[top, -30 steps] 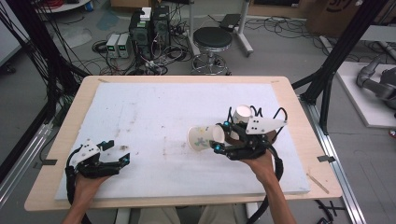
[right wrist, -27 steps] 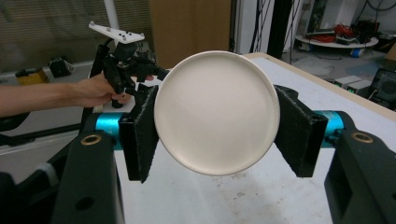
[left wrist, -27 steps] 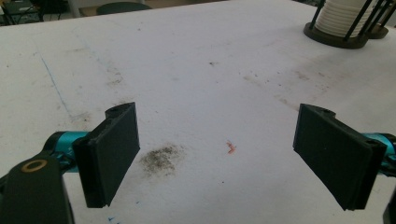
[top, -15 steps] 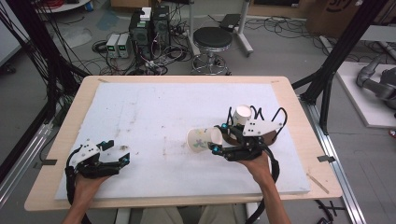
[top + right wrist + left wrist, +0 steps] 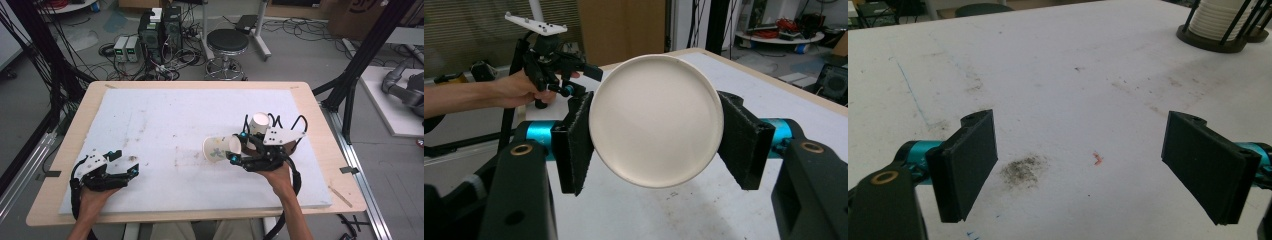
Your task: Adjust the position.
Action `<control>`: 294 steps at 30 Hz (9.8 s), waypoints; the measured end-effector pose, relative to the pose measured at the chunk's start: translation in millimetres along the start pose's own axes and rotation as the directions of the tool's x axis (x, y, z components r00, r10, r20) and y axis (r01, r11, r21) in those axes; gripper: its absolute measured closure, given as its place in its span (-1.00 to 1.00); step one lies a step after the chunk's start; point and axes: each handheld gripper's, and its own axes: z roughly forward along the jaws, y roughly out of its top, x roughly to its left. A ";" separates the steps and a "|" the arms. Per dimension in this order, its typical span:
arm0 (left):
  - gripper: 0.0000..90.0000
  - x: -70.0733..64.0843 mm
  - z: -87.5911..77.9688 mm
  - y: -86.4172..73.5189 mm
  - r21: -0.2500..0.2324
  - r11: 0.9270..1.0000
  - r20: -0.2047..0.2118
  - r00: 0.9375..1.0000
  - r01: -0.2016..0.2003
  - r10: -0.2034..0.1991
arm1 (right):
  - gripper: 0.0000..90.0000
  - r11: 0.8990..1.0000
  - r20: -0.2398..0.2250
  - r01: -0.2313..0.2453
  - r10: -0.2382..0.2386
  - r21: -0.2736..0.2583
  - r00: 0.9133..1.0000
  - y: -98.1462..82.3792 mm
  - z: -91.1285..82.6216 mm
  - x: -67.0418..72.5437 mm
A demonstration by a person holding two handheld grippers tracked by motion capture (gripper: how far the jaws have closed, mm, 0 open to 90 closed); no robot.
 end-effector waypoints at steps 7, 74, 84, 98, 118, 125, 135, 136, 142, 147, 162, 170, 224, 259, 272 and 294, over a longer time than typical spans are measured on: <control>-0.68 -1.4 0.8 0.3 0.009 1.000 -0.004 1.000 -0.015 0.015 | -0.16 1.000 -0.002 -0.009 0.009 0.008 1.000 -2.3 2.1 -2.2; -0.70 -93.4 91.6 94.3 -0.171 0.974 0.680 0.698 -0.149 0.226 | -0.16 0.999 -0.199 0.022 -0.017 0.024 0.980 5.0 31.5 5.4; -0.80 -100.7 101.2 96.9 -0.168 0.975 0.704 0.675 -0.147 0.223 | -0.16 0.999 -0.225 0.036 -0.031 0.020 0.974 6.3 32.3 6.8; -0.84 -113.3 113.5 97.1 -0.154 0.972 0.722 0.651 -0.178 0.234 | -0.16 0.999 -0.242 0.038 -0.031 0.022 0.970 6.8 35.4 7.8; -0.81 -117.7 119.7 95.5 -0.117 0.972 0.742 0.633 -0.204 0.222 | -0.16 0.999 -0.275 0.038 -0.036 -0.001 0.961 7.6 34.8 9.1; -0.67 -118.1 119.0 95.5 -0.120 0.970 0.751 0.619 -0.212 0.228 | -0.16 0.999 -0.273 0.042 -0.040 -0.001 0.961 7.4 34.6 8.9; -0.47 -117.1 115.6 96.3 -0.134 0.969 0.749 0.619 -0.207 0.236 | -0.16 0.999 -0.276 0.039 -0.040 -0.006 0.960 7.1 35.2 8.6; -0.46 -116.9 115.4 96.1 -0.136 0.969 0.748 0.620 -0.205 0.236 | -0.16 0.999 -0.279 0.037 -0.036 -0.004 0.960 7.0 35.1 8.6; -0.44 -116.8 115.6 93.6 -0.134 0.969 0.746 0.623 -0.207 0.236 | -0.18 0.999 -0.277 0.048 -0.044 0.005 0.960 6.7 35.8 8.8; -0.44 -114.5 115.0 93.9 -0.131 0.969 0.740 0.630 -0.208 0.235 | -0.66 0.998 -0.240 0.064 -0.057 0.020 0.969 7.6 36.6 12.3; -0.44 -112.4 109.0 94.1 -0.120 0.969 0.730 0.642 -0.217 0.234 | -0.67 0.998 -0.244 0.052 -0.039 0.043 0.969 6.4 34.8 11.2; -0.45 -108.2 92.1 105.0 -0.031 0.942 0.681 0.683 -0.334 0.265 | -0.67 0.989 -0.236 0.064 -0.032 0.130 0.971 3.3 34.3 12.1; -0.45 -131.6 101.9 142.7 0.315 0.634 0.712 0.617 -0.707 0.335 | -0.62 0.748 -0.280 0.305 -0.166 0.590 0.946 35.9 64.3 24.8; -0.45 -154.7 117.6 146.5 0.313 0.598 0.745 0.581 -0.738 0.328 | -0.23 0.707 -0.322 0.362 -0.198 0.608 0.926 38.6 74.5 30.8; -0.47 -155.3 118.7 146.0 0.306 0.600 0.750 0.576 -0.739 0.327 | -0.19 0.705 -0.318 0.362 -0.200 0.611 0.927 38.0 73.3 31.3; -0.85 -151.4 113.1 147.3 0.236 0.716 0.755 0.587 -0.657 0.291 | -0.18 0.710 -0.312 0.349 -0.188 0.612 0.931 31.3 70.9 29.6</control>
